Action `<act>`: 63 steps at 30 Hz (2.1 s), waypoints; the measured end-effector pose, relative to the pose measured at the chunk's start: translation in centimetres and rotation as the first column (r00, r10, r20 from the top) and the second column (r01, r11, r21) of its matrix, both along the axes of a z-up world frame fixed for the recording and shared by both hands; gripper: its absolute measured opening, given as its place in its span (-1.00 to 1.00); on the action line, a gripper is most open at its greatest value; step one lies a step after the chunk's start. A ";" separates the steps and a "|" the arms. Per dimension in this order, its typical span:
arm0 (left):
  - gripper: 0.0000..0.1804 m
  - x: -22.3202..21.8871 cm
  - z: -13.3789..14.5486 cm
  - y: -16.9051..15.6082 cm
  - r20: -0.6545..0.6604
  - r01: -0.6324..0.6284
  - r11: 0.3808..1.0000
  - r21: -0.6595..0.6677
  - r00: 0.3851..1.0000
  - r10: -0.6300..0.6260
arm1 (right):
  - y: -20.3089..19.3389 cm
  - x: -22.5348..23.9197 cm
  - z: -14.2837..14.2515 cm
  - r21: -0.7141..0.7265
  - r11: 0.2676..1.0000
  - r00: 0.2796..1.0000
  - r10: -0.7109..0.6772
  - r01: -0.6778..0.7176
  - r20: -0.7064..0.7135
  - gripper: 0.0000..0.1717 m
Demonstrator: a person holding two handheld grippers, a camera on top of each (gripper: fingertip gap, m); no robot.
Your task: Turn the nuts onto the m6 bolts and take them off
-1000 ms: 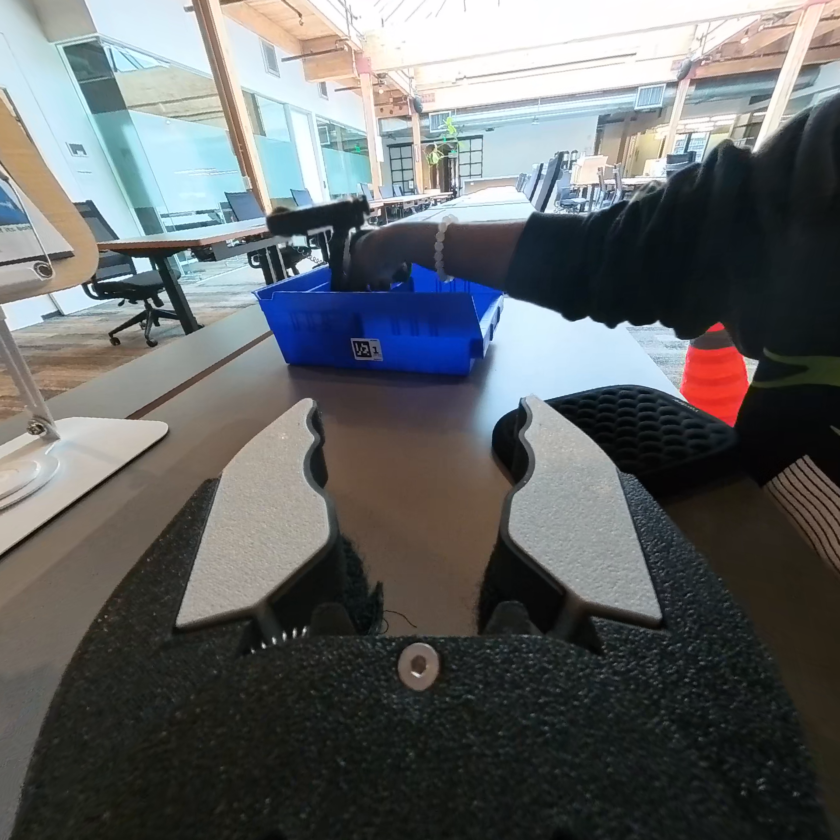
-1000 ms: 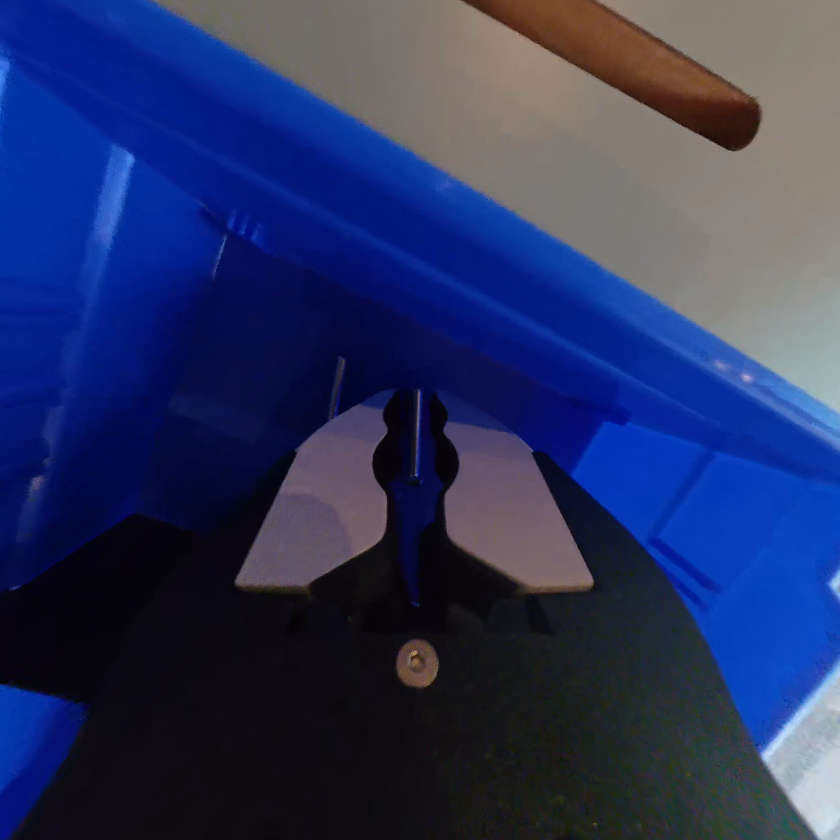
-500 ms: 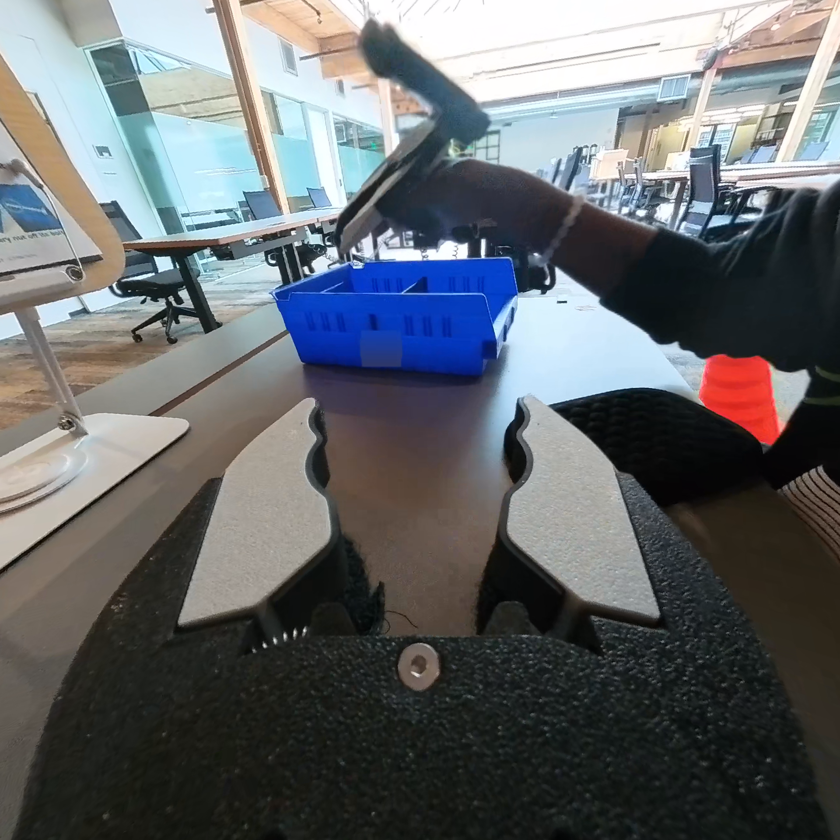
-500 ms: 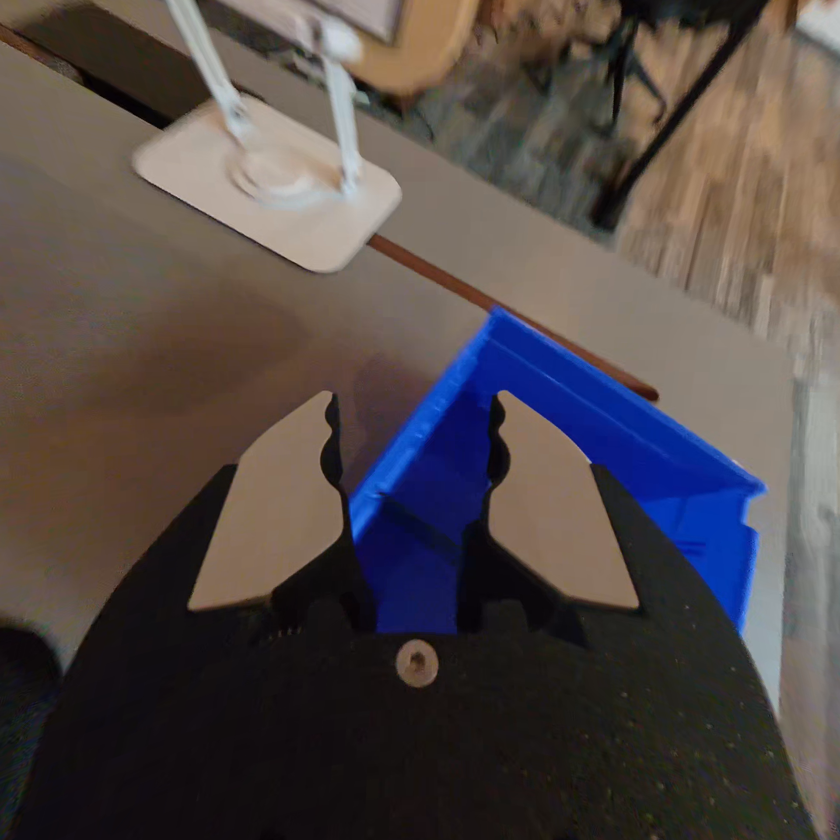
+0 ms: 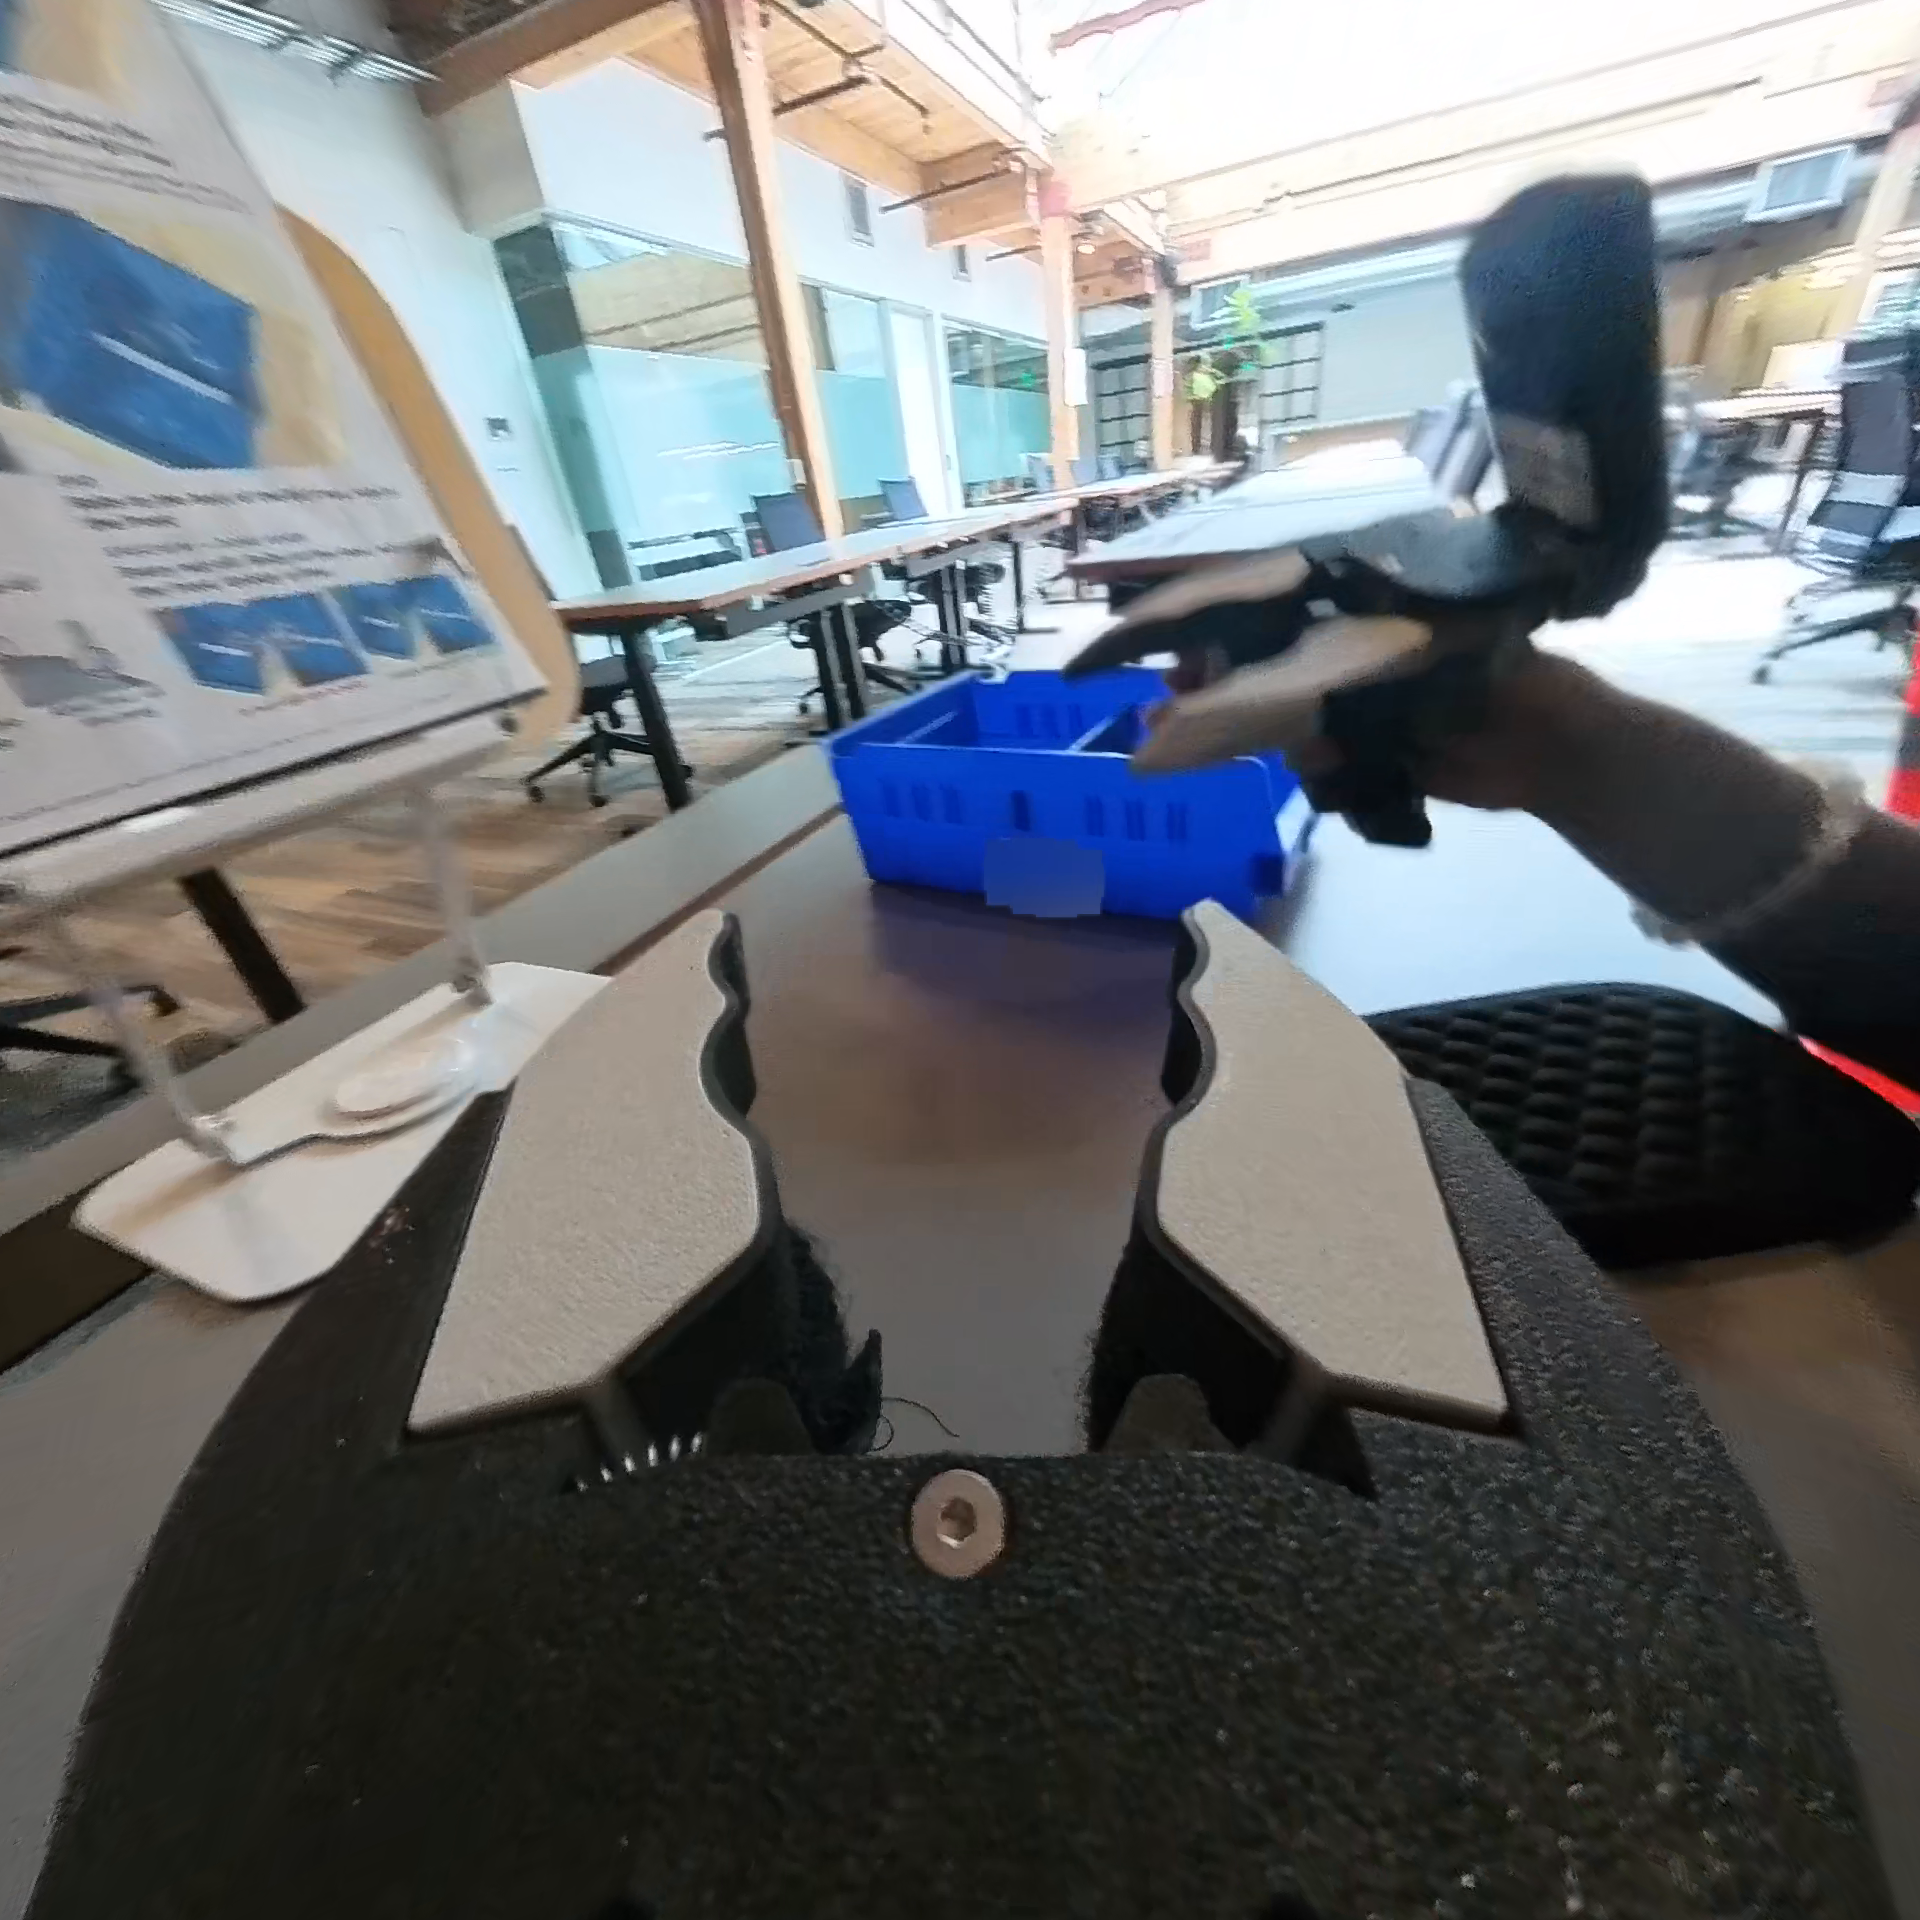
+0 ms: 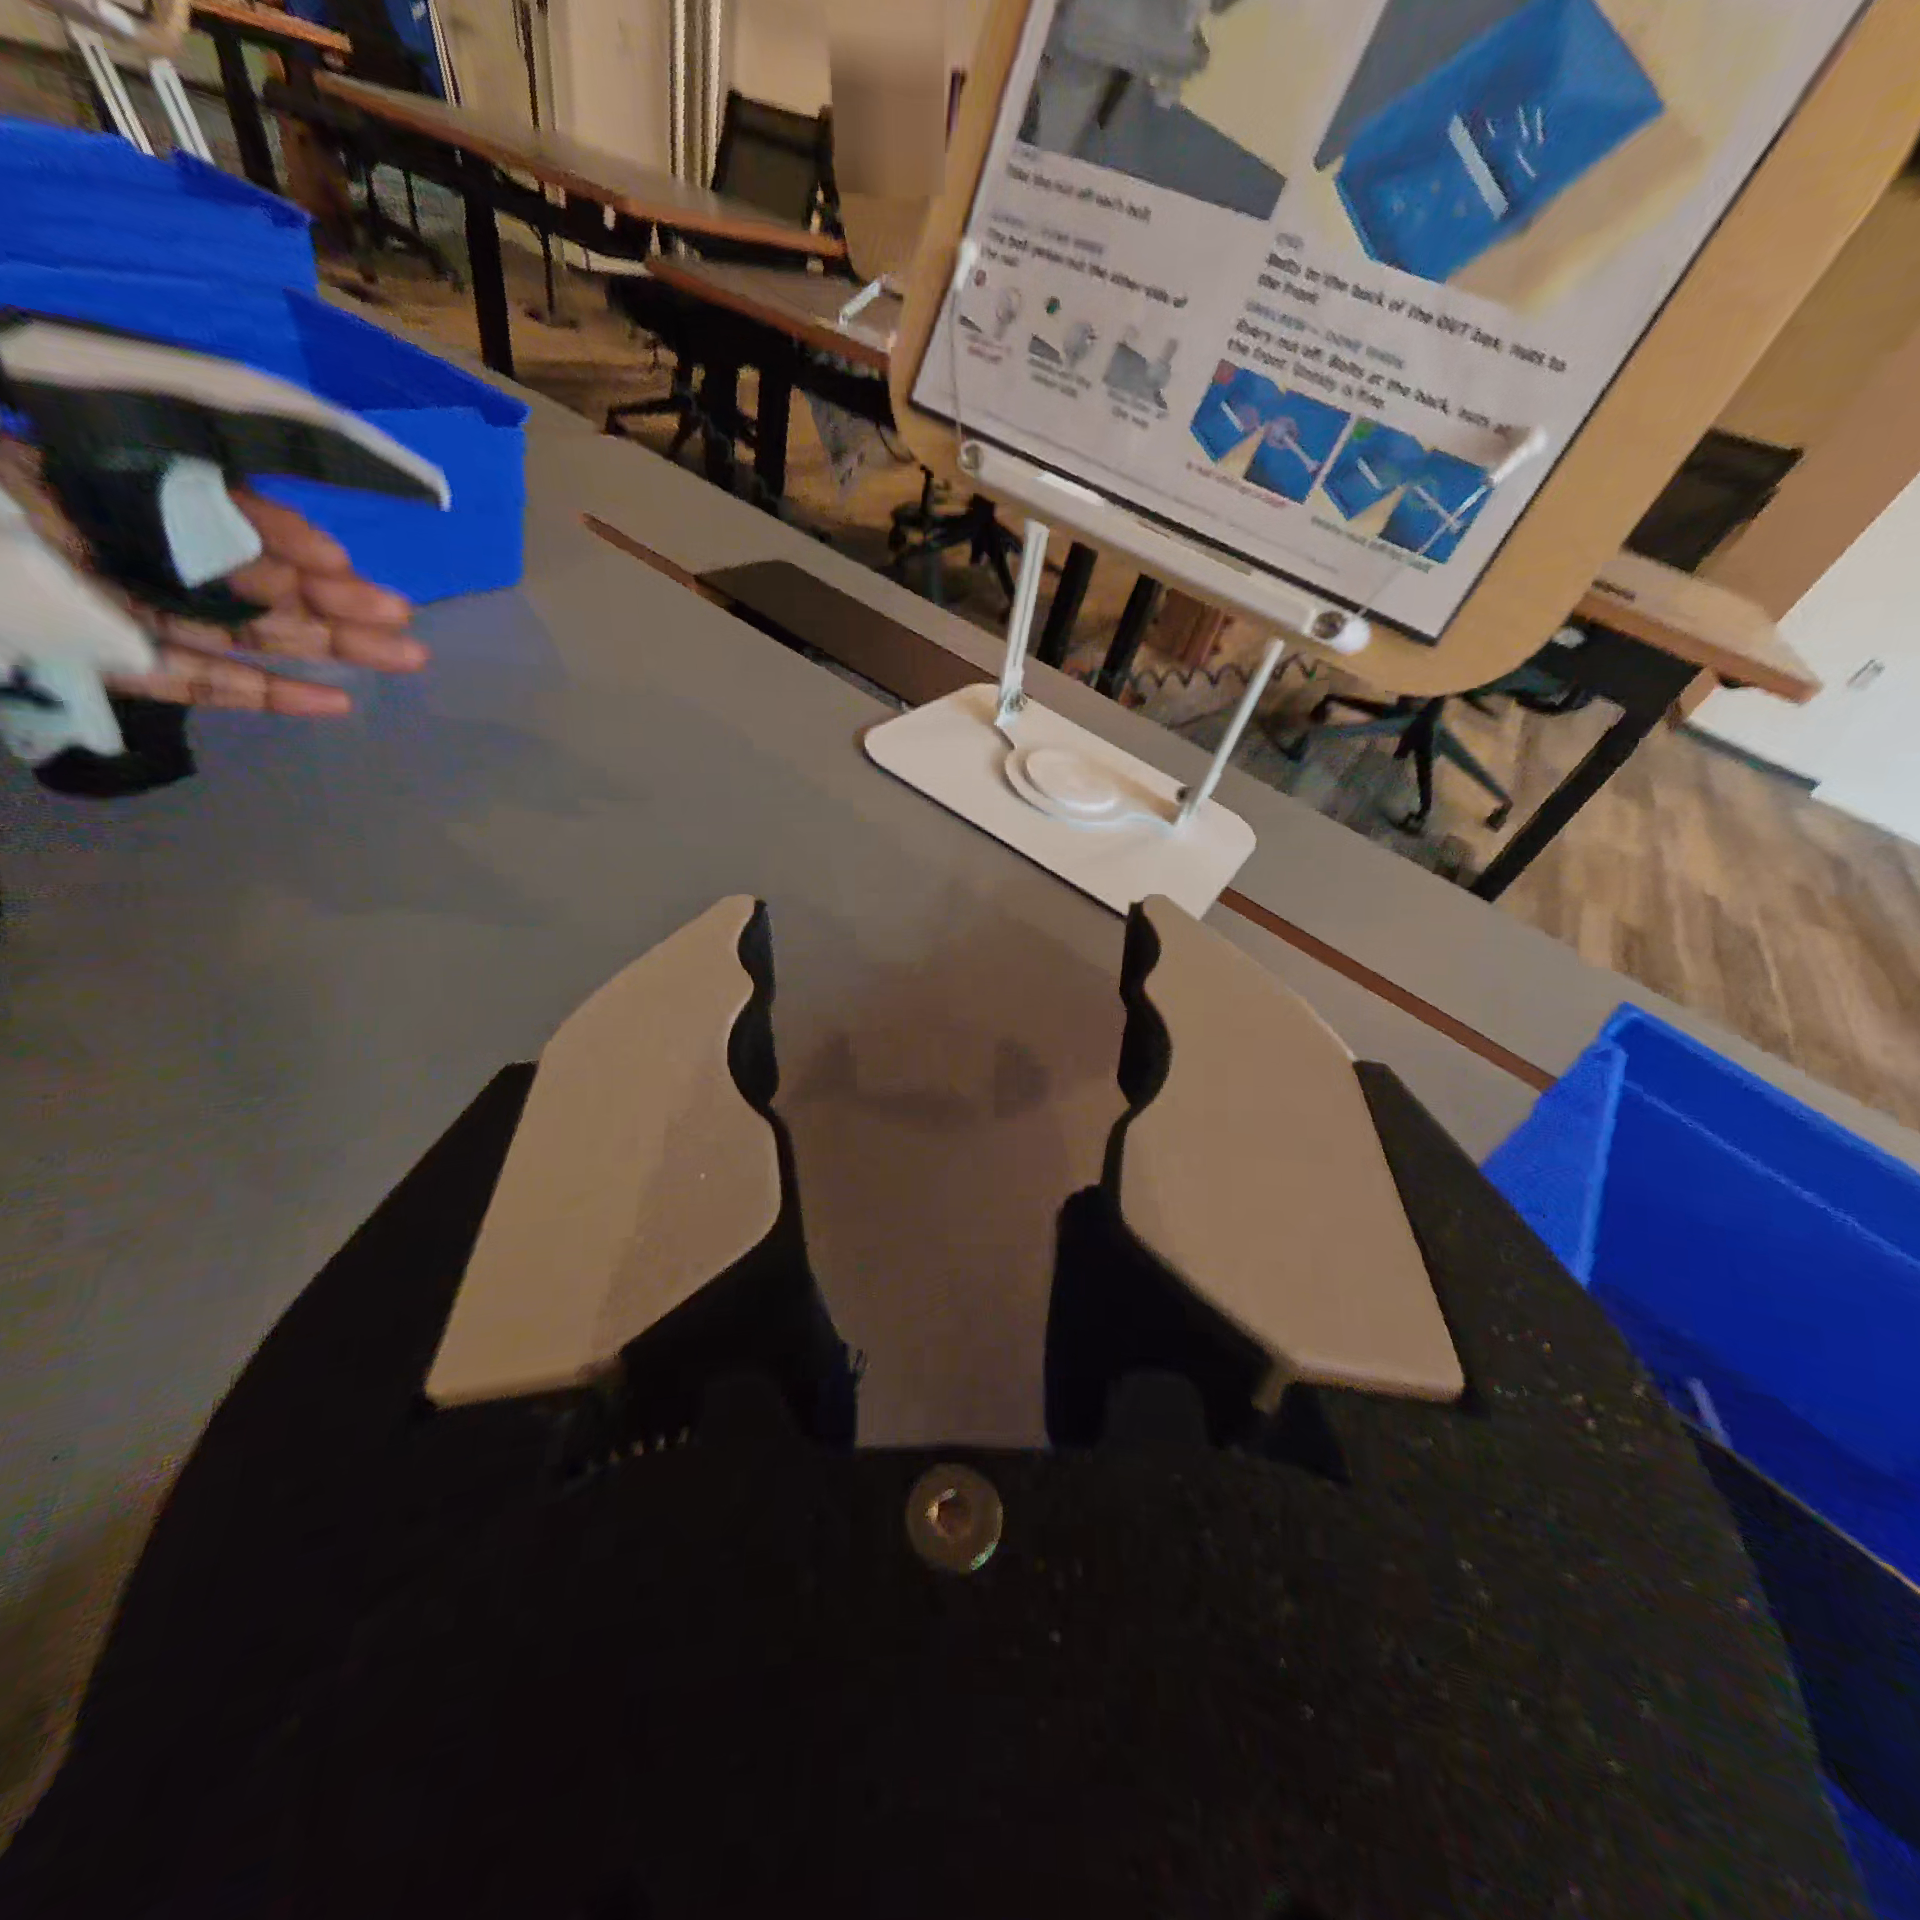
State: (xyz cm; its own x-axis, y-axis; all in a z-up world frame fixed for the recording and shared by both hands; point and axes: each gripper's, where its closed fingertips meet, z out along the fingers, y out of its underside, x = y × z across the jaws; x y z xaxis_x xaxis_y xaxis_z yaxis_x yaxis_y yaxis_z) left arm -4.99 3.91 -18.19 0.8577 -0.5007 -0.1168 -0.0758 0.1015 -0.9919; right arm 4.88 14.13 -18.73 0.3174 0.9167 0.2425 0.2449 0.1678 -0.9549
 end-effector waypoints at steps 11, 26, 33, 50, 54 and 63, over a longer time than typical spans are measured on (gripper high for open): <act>-0.13 -16.8 6.9 -5.1 -0.070 -0.429 0.896 -0.117 0.903 0.423 | -1.2 -1.9 -3.1 0.022 0.999 0.999 0.027 -0.026 -0.029 -0.26; -0.24 -38.1 -7.6 -10.6 -0.196 -0.663 0.318 -0.678 0.579 0.791 | -1.1 -1.4 -2.6 -0.003 1.000 0.997 0.029 -0.029 -0.065 -0.28; -0.28 -40.0 -12.8 -10.9 -0.287 -0.607 0.148 -0.781 0.559 0.778 | -1.0 -1.5 -3.0 -0.008 1.000 0.998 0.028 -0.028 -0.050 -0.28; -0.49 -40.5 -16.0 -10.3 -0.410 -0.623 0.040 -0.781 0.561 0.719 | -0.9 -1.7 -3.7 -0.022 0.999 0.999 0.033 -0.033 -0.026 -0.27; -0.69 -40.1 -16.0 -10.0 -0.413 -0.614 0.041 -0.788 0.578 0.704 | -0.7 -1.6 -3.6 -0.033 0.999 0.999 0.027 -0.028 -0.032 -0.26; -0.94 -39.8 -15.5 -10.3 -0.398 -0.631 0.091 -0.771 0.588 0.704 | -0.7 -1.5 -3.6 -0.026 0.999 0.999 0.024 -0.025 -0.029 -0.26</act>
